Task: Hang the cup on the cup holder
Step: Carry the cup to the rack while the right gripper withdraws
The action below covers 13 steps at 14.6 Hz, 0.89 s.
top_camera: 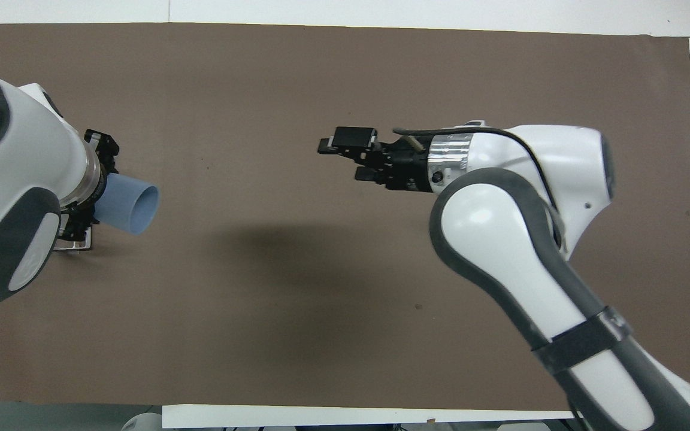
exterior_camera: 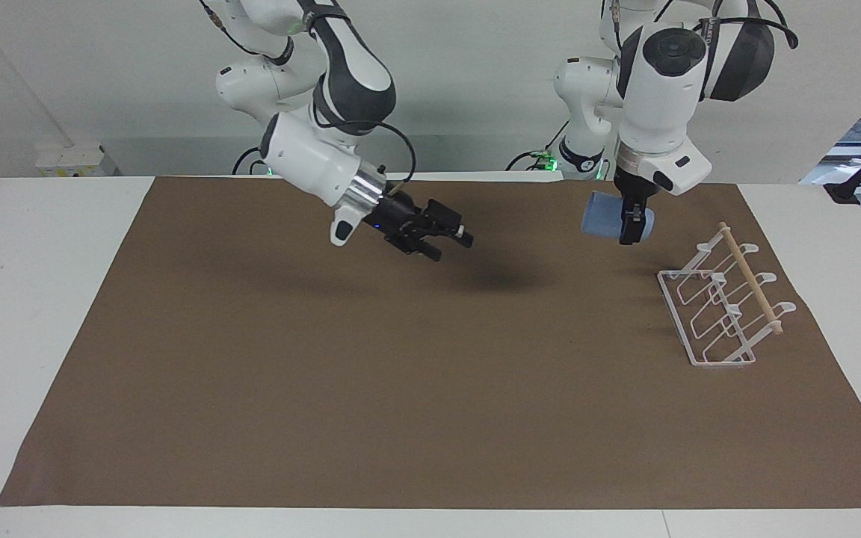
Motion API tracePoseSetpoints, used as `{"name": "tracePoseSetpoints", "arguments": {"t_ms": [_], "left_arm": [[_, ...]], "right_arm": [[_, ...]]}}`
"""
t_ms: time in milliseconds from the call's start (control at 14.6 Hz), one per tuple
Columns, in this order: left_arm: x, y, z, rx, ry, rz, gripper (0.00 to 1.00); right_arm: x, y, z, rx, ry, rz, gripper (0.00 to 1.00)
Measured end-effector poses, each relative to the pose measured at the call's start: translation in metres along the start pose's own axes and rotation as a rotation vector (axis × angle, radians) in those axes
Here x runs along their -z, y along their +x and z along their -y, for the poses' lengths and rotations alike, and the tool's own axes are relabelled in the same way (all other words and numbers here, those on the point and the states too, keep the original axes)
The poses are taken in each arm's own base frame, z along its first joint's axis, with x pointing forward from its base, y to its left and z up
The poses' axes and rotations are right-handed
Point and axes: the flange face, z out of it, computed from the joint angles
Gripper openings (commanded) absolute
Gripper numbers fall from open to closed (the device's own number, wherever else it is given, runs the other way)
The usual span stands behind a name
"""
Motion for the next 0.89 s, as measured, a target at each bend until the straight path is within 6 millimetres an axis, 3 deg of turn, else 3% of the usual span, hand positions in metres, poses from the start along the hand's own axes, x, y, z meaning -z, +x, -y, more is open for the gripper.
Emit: {"name": "tracePoseSetpoints", "arguments": {"t_ms": [206,344,412,687,893], "left_arm": [[-0.035,-0.007,-0.023,-0.134,0.078,-0.412,0.0],[-0.062,0.002,-0.036,-0.189,0.175,-0.668,0.0],[-0.073,0.006,-0.042,-0.205,0.211,-0.783,0.0],[-0.112,0.017,-0.066,-0.165,0.262,-1.117,0.0],[-0.156,0.026,-0.082,-0.092,0.27,-1.24,0.0]], "right_arm": [[0.054,0.036,-0.067,0.115,-0.322,0.068,0.99],[0.095,0.049,-0.106,0.173,-0.571,0.137,0.99],[0.116,0.054,-0.112,0.192,-0.674,0.156,0.99],[0.206,0.065,-0.092,0.178,-0.825,0.137,0.99],[0.247,0.064,-0.091,0.125,-0.835,0.136,0.99]]}}
